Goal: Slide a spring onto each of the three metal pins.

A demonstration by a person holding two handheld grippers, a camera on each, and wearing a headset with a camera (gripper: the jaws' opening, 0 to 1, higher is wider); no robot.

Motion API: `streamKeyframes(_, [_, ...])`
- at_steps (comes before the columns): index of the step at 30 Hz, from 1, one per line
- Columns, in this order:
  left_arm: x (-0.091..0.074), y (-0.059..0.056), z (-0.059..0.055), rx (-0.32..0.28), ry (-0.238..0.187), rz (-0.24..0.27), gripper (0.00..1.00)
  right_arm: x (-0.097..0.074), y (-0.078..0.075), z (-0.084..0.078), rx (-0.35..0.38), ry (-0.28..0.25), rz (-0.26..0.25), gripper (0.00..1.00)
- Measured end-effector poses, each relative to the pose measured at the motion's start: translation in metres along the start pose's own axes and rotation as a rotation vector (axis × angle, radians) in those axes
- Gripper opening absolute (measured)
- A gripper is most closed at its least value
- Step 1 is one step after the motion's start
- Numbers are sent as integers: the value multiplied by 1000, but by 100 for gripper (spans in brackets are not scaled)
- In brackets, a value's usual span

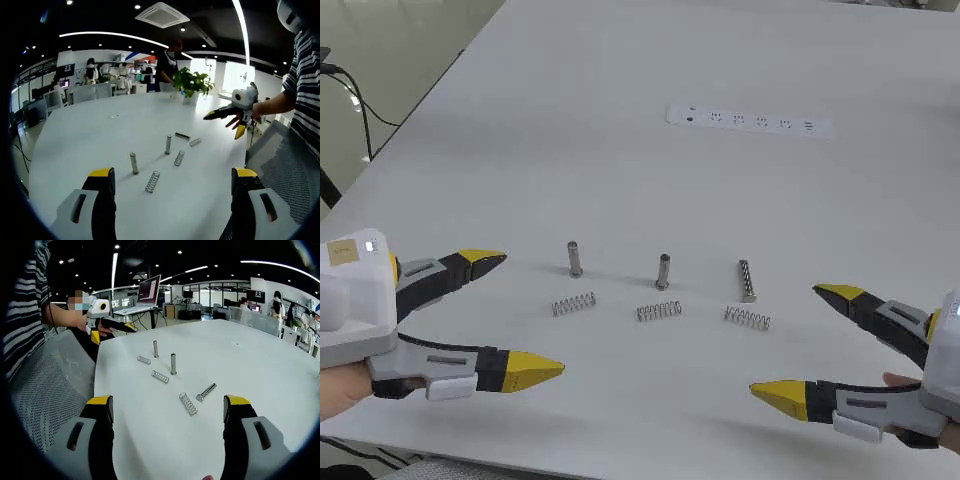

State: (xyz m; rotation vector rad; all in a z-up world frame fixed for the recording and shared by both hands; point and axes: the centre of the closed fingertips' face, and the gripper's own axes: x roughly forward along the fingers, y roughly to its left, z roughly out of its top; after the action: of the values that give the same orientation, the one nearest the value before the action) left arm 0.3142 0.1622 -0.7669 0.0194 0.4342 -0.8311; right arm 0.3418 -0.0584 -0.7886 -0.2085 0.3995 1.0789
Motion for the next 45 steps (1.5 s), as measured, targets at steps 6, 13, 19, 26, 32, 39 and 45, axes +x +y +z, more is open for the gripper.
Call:
streamKeyframes(6, [0,-1,2,11,-5,0,93,2,-3,4,11,-17,-9,88])
streamKeyframes(13, [-1,1,1,6,-5,7,95,4,-3,4,-12,-9,5,87])
streamKeyframes(19, [-1,2,0,9,-3,6,97,4,-3,2,-6,0,13,89])
streamKeyframes(26, [-1,4,1,14,-4,8,97,2,2,-7,-5,16,24,93])
streamKeyframes(32, [-1,3,0,19,1,4,97,1,2,-11,9,13,22,95])
streamKeyframes(39, [-2,2,-3,25,5,0,97,0,-1,-9,22,7,18,95])
streamKeyframes(45, [-4,2,-4,26,13,-2,97,1,1,-8,18,14,27,95])
